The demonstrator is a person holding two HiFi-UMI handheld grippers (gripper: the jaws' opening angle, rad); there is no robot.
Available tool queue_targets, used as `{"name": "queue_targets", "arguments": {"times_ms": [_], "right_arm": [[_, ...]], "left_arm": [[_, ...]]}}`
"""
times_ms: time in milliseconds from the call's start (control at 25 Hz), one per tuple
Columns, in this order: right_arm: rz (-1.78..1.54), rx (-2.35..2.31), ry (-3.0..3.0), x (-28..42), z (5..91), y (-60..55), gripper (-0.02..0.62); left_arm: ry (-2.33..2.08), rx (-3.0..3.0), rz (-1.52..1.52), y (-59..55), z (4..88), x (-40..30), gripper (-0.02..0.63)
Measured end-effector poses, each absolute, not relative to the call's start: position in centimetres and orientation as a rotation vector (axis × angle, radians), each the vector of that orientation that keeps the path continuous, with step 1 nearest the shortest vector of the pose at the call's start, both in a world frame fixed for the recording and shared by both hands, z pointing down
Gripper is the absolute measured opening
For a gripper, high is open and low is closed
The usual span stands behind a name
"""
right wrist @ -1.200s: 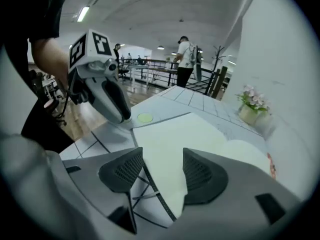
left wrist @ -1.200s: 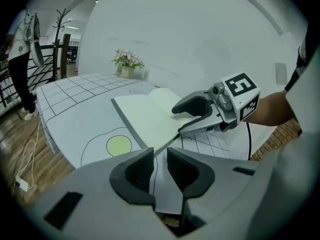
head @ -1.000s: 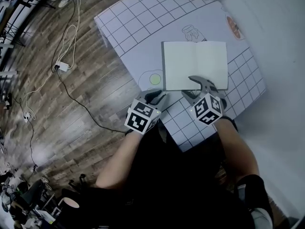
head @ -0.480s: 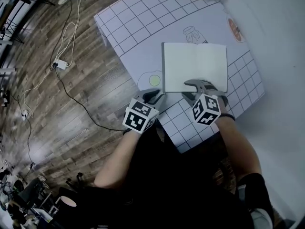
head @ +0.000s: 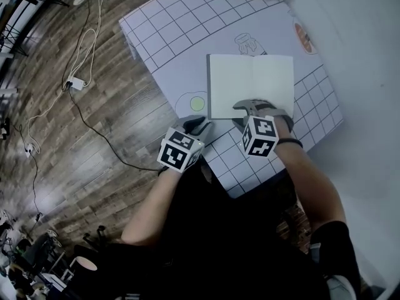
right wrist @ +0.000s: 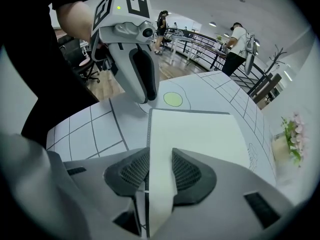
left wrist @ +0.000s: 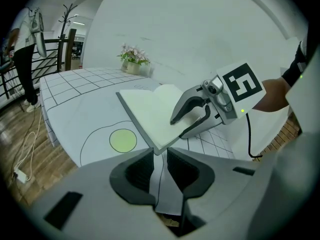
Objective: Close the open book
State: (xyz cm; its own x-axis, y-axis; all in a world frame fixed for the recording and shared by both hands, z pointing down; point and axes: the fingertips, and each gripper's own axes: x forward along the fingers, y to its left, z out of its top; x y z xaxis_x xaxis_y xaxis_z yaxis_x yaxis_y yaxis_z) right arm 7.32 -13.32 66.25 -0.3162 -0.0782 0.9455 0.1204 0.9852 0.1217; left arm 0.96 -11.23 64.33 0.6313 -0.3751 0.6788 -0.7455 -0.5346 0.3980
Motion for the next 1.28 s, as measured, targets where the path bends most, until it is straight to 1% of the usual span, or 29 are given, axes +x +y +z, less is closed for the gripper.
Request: {"name": "queue_targets", "arguments": {"times_ms": [120, 240, 320, 680, 1120, 1280], "right_arm": [[-0.164, -0.038, -1.897, 7.4, 66.0, -13.2, 0.124], [-0.121, -0.043, -1.925, 7.4, 65.5, -12.5, 0.049], [-0.096, -0.011, -1.954, 7.5, 65.1, -12.5, 0.026], [0.037, 0.194, -2.084, 8.4, 62.7, -13.3, 0.014], [0.193, 0.482, -2.191, 12.0, 59.4, -13.9, 0.009], [0.315, 0.622, -2.253, 14.0, 58.6, -14.4, 0.009]], "left_arm": [[-0.866, 2.178, 0.691, -11.3, 63.9, 1.5, 0.066], [-0.859, 2.184, 0.698, -11.2, 63.7, 1.9, 0.067], [-0.851, 2.188, 0.705, -11.2, 63.6, 2.1, 0.067], [-0.825, 2.228, 0.739, -12.6, 62.8, 3.5, 0.067], [-0.778, 2.307, 0.801, -15.7, 60.5, 6.4, 0.066], [-0.752, 2.335, 0.809, -16.7, 59.8, 7.9, 0.066]]}}
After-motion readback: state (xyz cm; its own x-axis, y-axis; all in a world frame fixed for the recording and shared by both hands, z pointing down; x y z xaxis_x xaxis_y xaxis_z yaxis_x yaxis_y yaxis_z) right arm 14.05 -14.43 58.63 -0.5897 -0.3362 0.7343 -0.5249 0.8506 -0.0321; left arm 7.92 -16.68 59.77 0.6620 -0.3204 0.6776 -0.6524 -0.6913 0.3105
